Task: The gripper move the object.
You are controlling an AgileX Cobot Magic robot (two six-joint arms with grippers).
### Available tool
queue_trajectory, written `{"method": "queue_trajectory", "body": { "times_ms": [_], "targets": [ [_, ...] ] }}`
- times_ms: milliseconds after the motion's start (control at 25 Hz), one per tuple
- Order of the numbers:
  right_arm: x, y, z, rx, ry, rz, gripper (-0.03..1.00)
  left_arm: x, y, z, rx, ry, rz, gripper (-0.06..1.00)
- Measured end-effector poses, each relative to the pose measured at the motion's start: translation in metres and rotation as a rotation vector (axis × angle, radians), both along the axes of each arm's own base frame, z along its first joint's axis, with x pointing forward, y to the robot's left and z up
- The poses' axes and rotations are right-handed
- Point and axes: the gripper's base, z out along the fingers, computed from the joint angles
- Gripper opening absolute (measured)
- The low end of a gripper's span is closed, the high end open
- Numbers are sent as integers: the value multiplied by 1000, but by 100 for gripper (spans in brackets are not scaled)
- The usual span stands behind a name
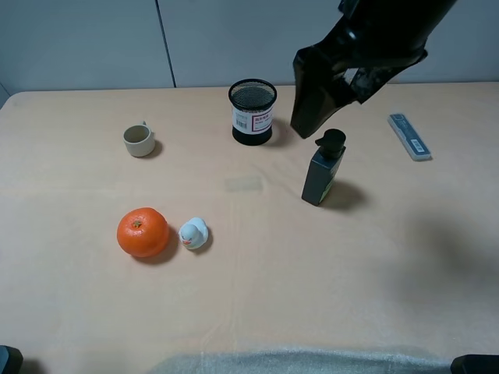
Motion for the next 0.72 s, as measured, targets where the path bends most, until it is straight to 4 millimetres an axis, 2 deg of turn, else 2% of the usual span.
{"method": "queue_trajectory", "body": {
  "times_ms": [400, 720],
  "targets": [
    [-25, -40, 51, -6, -237, -22, 69, 0, 0, 0, 0, 0, 0, 99],
    [-51, -63, 77, 40, -342, -34, 69, 0, 0, 0, 0, 0, 0, 99]
  ]
}}
